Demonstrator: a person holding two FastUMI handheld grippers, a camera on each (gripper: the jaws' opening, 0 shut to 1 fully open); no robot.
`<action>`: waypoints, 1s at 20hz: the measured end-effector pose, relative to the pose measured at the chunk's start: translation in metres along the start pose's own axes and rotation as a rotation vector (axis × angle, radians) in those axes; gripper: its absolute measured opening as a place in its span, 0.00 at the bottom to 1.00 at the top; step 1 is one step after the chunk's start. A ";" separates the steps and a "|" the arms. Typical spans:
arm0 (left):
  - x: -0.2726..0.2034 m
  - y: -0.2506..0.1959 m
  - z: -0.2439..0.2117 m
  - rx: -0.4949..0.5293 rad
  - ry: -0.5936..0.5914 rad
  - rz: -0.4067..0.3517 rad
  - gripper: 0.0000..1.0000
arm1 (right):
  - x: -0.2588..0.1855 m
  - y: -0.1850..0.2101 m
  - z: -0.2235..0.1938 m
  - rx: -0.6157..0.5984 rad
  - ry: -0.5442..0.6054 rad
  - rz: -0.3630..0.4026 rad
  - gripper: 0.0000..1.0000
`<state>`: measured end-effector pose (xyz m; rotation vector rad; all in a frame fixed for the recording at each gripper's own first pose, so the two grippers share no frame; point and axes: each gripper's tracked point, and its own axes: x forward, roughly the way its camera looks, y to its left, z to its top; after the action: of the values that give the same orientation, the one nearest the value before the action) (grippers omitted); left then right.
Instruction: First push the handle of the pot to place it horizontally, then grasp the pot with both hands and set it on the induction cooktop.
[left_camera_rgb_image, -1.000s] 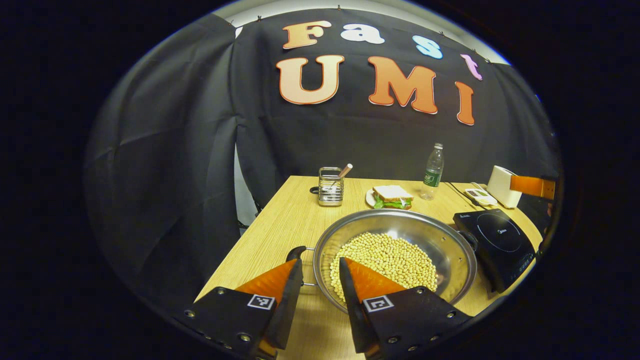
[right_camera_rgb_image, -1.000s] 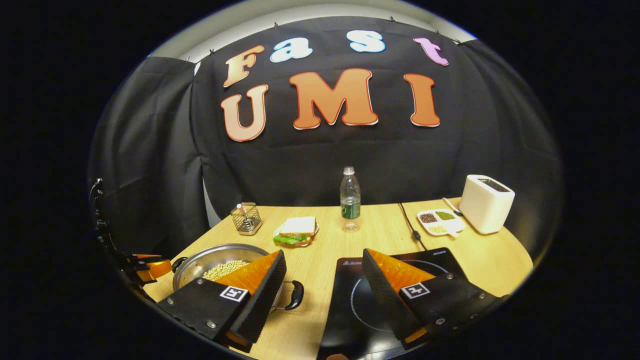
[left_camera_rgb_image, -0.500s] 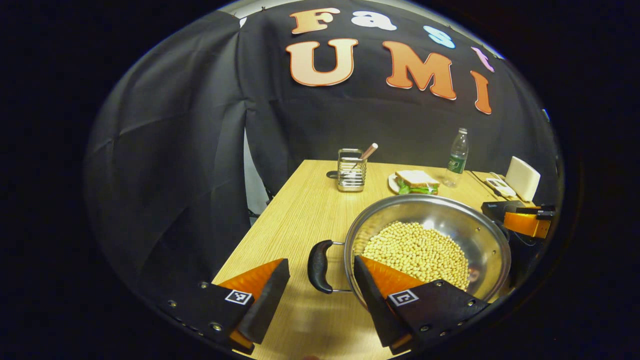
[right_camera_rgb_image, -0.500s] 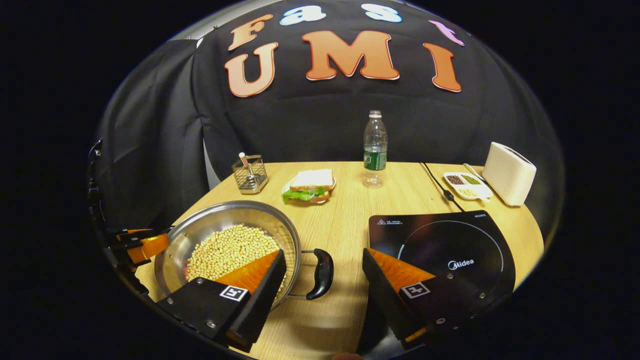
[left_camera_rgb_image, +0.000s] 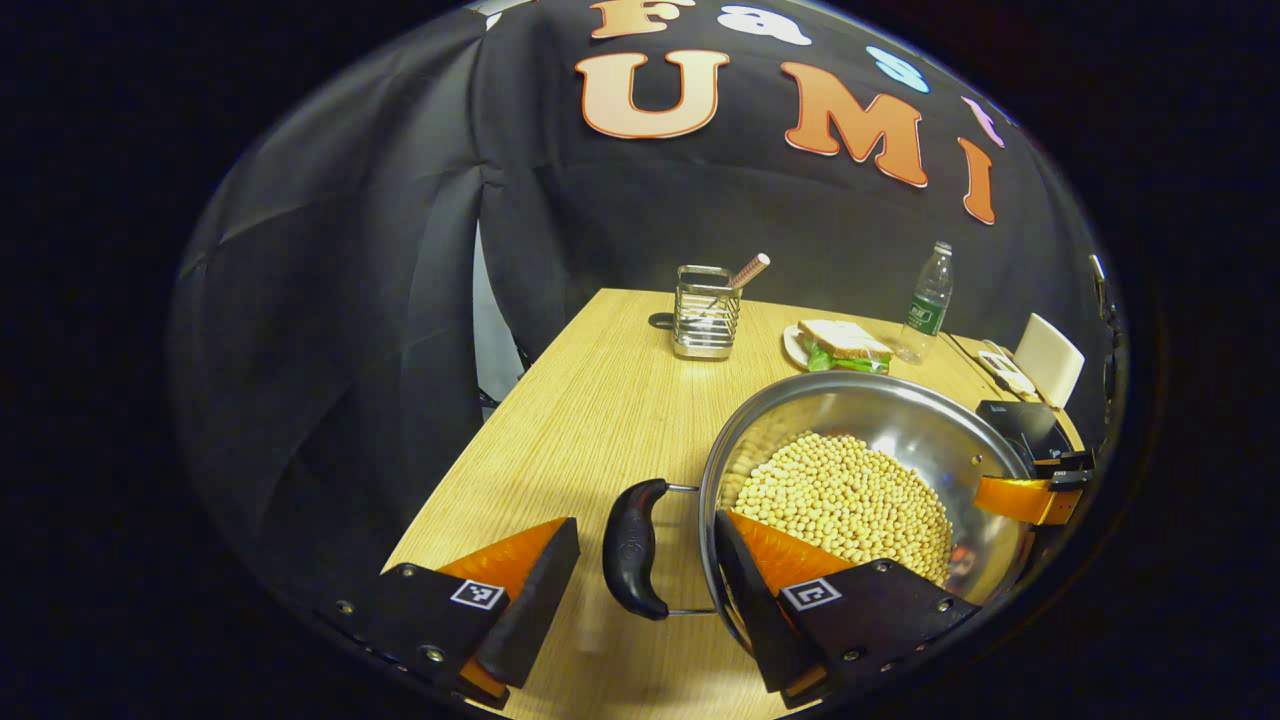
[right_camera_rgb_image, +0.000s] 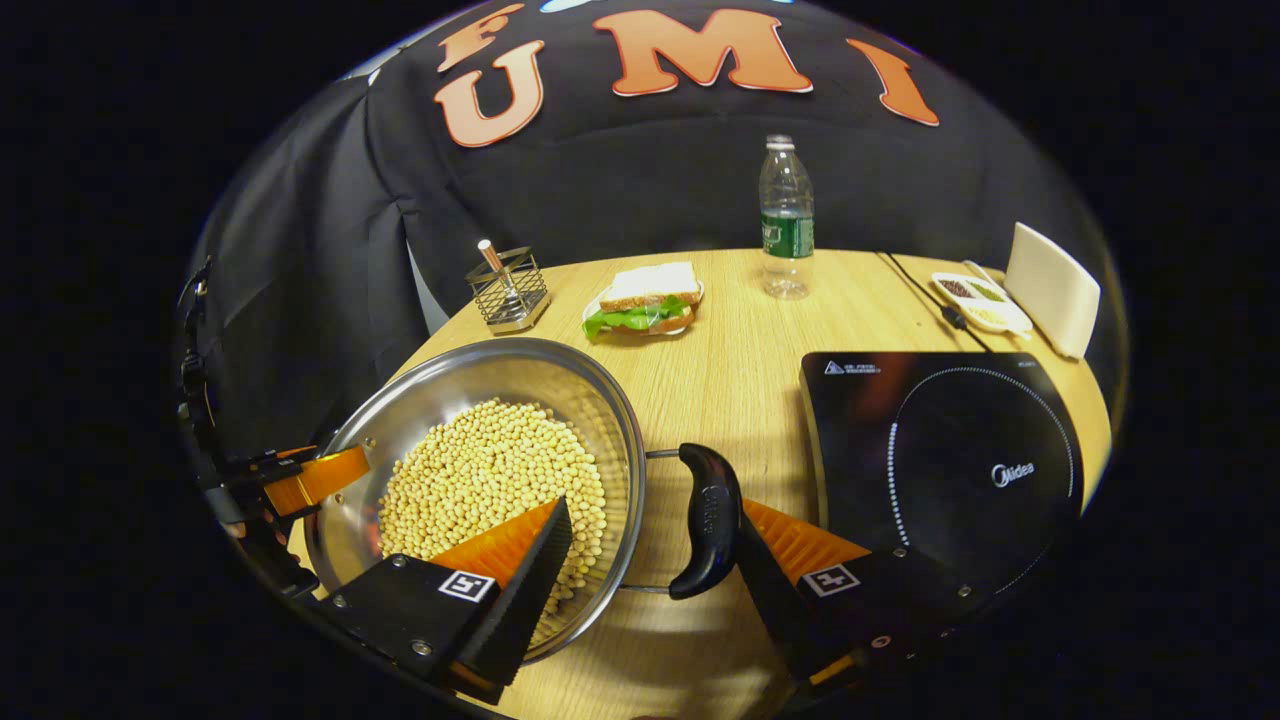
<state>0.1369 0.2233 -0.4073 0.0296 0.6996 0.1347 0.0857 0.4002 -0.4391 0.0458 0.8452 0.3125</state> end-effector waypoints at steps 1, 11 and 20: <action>0.000 -0.012 0.001 -0.019 0.004 -0.048 0.85 | 0.002 -0.002 0.001 0.002 -0.003 -0.009 0.96; -0.057 -0.028 0.007 -0.066 0.004 0.000 0.51 | -0.030 -0.021 0.027 0.052 -0.055 -0.037 0.54; -0.128 -0.081 0.064 -0.065 -0.132 -0.042 0.51 | -0.119 -0.060 0.079 0.054 -0.206 -0.030 0.54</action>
<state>0.0903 0.1272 -0.2824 -0.0383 0.5637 0.1145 0.0861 0.3150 -0.3098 0.1136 0.6494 0.2524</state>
